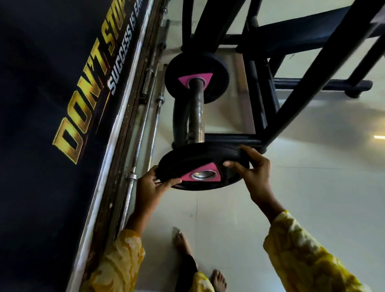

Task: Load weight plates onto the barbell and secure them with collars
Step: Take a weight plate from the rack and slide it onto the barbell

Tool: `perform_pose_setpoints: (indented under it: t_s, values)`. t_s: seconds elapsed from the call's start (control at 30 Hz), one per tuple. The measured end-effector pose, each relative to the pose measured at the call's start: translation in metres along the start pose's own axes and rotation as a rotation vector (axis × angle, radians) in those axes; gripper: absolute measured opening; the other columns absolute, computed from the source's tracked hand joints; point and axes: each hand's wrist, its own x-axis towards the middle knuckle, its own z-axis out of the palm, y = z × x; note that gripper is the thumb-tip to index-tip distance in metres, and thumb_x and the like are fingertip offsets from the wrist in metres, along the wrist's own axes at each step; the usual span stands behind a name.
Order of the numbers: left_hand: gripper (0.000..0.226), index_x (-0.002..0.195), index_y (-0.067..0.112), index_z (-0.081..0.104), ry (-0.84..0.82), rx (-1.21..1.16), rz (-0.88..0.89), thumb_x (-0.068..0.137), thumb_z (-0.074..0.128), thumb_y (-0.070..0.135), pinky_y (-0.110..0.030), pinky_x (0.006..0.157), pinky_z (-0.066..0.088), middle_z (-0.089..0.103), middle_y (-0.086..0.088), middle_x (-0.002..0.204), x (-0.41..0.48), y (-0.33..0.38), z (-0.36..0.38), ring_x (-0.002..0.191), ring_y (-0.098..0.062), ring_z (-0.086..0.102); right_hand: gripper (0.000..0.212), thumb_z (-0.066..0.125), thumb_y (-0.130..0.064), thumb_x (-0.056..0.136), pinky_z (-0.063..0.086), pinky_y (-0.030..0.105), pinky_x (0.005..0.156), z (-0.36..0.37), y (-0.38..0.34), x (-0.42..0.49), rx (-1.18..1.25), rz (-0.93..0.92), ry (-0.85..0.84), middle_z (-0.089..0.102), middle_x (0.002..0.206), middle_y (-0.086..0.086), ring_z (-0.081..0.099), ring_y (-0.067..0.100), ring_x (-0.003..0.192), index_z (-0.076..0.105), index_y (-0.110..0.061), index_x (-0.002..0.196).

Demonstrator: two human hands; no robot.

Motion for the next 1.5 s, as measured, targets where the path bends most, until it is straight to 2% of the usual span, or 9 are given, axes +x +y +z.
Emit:
perform_pose_setpoints:
  t_s: [0.2,0.47,0.6,0.73,0.8,0.93,1.03,1.2,1.5]
  values:
    - [0.046,0.085,0.040,0.064,0.075,0.071,0.101,0.049,0.078,0.066,-0.031,0.065,0.058,0.072,0.017,0.081,-0.071,0.079,0.012,0.077,-0.008,0.070,0.040,0.082,-0.010,0.063,0.054,0.030,0.078,-0.065,-0.077,-0.053,0.059,-0.072,-0.026,0.067,0.093,0.017,0.061,0.014,0.085,0.066,-0.003,0.099]
    - [0.047,0.093,0.051,0.059,0.100,0.138,0.333,0.054,0.071,0.073,-0.034,0.070,0.058,0.068,0.022,0.084,-0.131,0.186,0.046,0.081,-0.007,0.068,0.028,0.080,-0.010,0.064,0.053,0.017,0.067,-0.157,-0.155,-0.111,0.213,-0.210,0.075,0.068,0.086,0.009,0.064,0.003,0.075,0.068,-0.023,0.085]
    - [0.063,0.107,0.036,0.060,0.059,0.140,0.459,0.057,0.067,0.075,-0.012,0.073,0.050,0.067,0.019,0.091,-0.168,0.233,0.076,0.090,-0.003,0.066,0.037,0.079,-0.012,0.066,0.055,0.024,0.070,-0.214,-0.178,-0.145,0.253,-0.259,0.133,0.070,0.093,0.013,0.067,0.016,0.082,0.067,-0.006,0.100]
    - [0.047,0.109,0.057,0.050,-0.025,0.139,0.577,0.066,0.067,0.067,-0.004,0.073,0.046,0.062,0.039,0.096,-0.208,0.282,0.112,0.096,0.014,0.058,0.039,0.078,-0.010,0.068,0.055,0.036,0.079,-0.274,-0.196,-0.181,0.299,-0.279,0.230,0.068,0.099,0.020,0.066,0.028,0.090,0.065,-0.003,0.104]
    - [0.051,0.112,0.050,0.051,-0.052,0.154,0.627,0.067,0.065,0.069,-0.003,0.071,0.045,0.056,0.047,0.096,-0.225,0.306,0.133,0.097,0.014,0.057,0.037,0.079,-0.014,0.067,0.055,0.031,0.073,-0.304,-0.207,-0.194,0.311,-0.301,0.266,0.068,0.094,0.017,0.065,0.024,0.083,0.066,-0.003,0.100]
    - [0.060,0.102,0.024,0.060,-0.073,0.123,0.699,0.065,0.064,0.071,0.002,0.069,0.041,0.057,0.029,0.089,-0.248,0.351,0.176,0.092,0.017,0.056,0.035,0.076,-0.019,0.066,0.053,0.021,0.064,-0.362,-0.225,-0.212,0.342,-0.378,0.326,0.065,0.085,0.014,0.063,0.019,0.075,0.066,-0.001,0.094]
    - [0.066,0.106,0.024,0.060,-0.124,0.136,0.711,0.063,0.063,0.073,-0.004,0.070,0.046,0.066,0.018,0.092,-0.252,0.379,0.212,0.088,0.003,0.063,0.035,0.078,-0.017,0.067,0.054,0.023,0.065,-0.406,-0.233,-0.213,0.377,-0.416,0.342,0.068,0.088,0.015,0.066,0.020,0.076,0.067,-0.004,0.097]
    - [0.060,0.108,0.033,0.057,-0.095,0.145,0.758,0.065,0.062,0.073,-0.001,0.071,0.042,0.059,0.030,0.092,-0.253,0.418,0.279,0.090,0.009,0.058,0.028,0.074,-0.029,0.068,0.052,0.032,0.067,-0.479,-0.239,-0.183,0.284,-0.429,0.358,0.067,0.085,0.013,0.064,0.022,0.077,0.069,-0.014,0.091]
    - [0.064,0.110,0.024,0.060,0.023,0.190,0.754,0.064,0.065,0.068,-0.006,0.071,0.045,0.066,0.014,0.095,-0.224,0.448,0.361,0.090,0.001,0.062,0.040,0.075,-0.029,0.067,0.056,0.036,0.074,-0.551,-0.233,-0.102,0.304,-0.406,0.291,0.068,0.097,0.018,0.067,0.028,0.087,0.067,-0.011,0.102]
